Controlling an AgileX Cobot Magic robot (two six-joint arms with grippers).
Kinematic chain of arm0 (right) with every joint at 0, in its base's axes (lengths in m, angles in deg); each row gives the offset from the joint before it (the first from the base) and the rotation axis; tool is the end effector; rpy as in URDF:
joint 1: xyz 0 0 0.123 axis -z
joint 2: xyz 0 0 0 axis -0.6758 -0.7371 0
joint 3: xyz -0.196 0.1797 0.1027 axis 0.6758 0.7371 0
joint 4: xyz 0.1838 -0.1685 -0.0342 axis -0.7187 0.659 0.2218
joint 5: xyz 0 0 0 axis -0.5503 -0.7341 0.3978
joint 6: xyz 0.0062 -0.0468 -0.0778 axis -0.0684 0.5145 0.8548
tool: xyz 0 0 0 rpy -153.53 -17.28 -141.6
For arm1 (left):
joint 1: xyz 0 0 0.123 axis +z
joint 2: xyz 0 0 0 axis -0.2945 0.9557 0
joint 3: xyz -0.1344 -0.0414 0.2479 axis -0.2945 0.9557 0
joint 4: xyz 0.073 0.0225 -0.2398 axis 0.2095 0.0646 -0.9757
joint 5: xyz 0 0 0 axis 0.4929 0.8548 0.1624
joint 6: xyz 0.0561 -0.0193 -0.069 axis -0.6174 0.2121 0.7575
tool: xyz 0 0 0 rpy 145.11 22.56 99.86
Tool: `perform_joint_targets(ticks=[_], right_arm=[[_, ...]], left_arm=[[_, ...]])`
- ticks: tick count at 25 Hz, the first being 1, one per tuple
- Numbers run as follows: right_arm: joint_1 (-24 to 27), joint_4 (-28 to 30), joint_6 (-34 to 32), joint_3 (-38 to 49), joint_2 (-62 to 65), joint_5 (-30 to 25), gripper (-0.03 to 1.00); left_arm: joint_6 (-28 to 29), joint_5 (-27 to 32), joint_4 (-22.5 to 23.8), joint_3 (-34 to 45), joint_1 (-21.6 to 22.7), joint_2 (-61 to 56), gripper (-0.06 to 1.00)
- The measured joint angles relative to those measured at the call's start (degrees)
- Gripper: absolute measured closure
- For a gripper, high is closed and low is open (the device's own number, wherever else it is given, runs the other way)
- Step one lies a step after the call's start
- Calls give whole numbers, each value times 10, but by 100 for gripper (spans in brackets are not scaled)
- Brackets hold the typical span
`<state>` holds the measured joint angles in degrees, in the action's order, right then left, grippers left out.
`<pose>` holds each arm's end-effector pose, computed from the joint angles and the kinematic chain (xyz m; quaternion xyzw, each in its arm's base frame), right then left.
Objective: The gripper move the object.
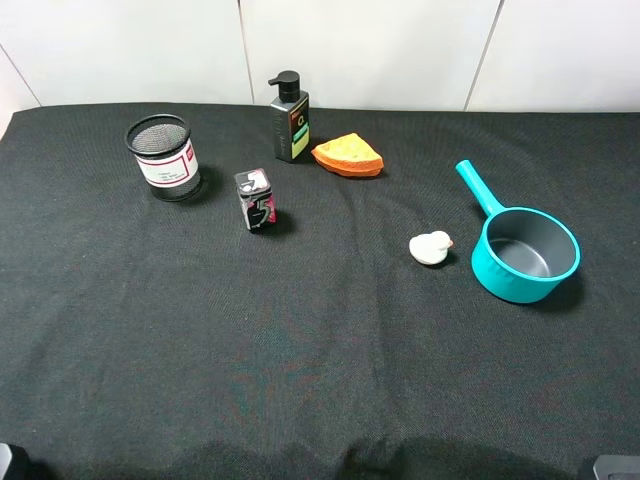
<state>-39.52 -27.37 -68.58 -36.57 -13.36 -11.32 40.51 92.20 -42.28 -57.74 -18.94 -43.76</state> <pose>0.0592 0.0017 0.2762 -0.0241 0.9547 0.0045 0.2967 0.0197 0.0070 0.2732 0.0091 0.8929 0.0375 0.4485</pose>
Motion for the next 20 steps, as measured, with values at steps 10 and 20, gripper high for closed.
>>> perform_joint_targets(ticks=[10, 20], right_arm=[[-34, 33, -51, 24, 127, 54, 27], [-58, 45, -63, 35, 170, 74, 27]], left_arm=[[0, 0, 0, 0, 0, 0, 15], [0, 0, 0, 0, 0, 0, 15]])
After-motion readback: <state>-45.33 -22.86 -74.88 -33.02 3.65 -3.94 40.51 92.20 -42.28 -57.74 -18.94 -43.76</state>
